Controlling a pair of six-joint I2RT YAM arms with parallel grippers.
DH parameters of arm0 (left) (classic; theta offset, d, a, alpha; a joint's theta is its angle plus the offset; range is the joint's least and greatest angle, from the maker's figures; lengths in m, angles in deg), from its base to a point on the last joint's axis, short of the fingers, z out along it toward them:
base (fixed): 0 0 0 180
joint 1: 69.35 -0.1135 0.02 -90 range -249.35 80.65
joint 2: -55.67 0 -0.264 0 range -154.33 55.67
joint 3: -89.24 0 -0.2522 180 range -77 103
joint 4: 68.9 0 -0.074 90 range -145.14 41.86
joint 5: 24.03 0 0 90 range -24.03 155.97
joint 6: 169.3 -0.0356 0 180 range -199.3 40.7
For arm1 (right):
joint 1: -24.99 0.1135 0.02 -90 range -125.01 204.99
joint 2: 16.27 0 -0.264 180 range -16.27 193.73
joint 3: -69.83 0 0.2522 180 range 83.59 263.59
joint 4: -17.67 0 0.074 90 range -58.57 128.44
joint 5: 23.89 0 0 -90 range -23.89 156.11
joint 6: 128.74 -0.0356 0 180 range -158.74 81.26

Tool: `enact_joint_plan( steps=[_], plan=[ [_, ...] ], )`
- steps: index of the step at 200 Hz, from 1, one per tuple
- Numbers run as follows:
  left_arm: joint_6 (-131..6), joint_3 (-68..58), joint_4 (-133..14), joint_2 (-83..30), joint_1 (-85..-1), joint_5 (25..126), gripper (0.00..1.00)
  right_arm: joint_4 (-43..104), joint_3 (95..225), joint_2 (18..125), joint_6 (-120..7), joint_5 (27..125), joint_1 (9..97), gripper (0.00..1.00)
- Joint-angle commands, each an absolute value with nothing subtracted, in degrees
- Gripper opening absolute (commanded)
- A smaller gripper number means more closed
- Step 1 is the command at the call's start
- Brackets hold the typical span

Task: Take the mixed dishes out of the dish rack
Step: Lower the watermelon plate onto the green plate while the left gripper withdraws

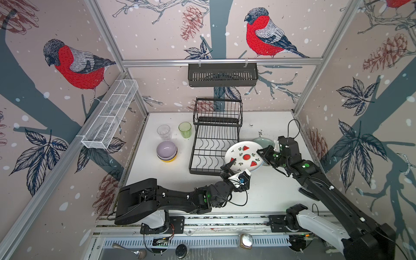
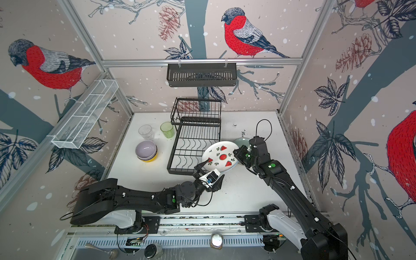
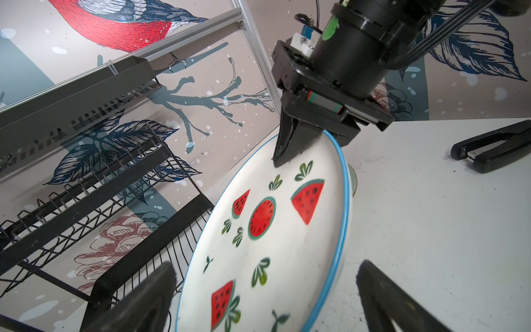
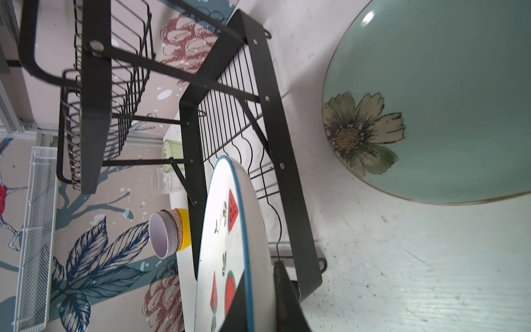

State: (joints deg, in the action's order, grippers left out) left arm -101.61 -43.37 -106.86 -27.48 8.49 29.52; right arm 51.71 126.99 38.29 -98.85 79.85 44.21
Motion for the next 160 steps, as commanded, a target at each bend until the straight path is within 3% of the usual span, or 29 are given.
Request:
enact_joint_plan(
  steps=[1,69,160],
  plan=[
    [-101.28,-43.95,-110.50,-26.56,8.36,28.26,0.98,49.81,127.45,37.00,-96.39,82.01,40.38,0.00],
    [-100.46,-44.92,-110.54,-24.84,7.79,28.18,0.98,52.84,128.57,35.92,-90.31,83.12,28.20,0.00],
    [-99.56,-46.39,-110.47,-21.65,6.85,28.99,0.98,49.24,125.84,45.06,-82.96,80.96,18.48,0.00]
  ],
)
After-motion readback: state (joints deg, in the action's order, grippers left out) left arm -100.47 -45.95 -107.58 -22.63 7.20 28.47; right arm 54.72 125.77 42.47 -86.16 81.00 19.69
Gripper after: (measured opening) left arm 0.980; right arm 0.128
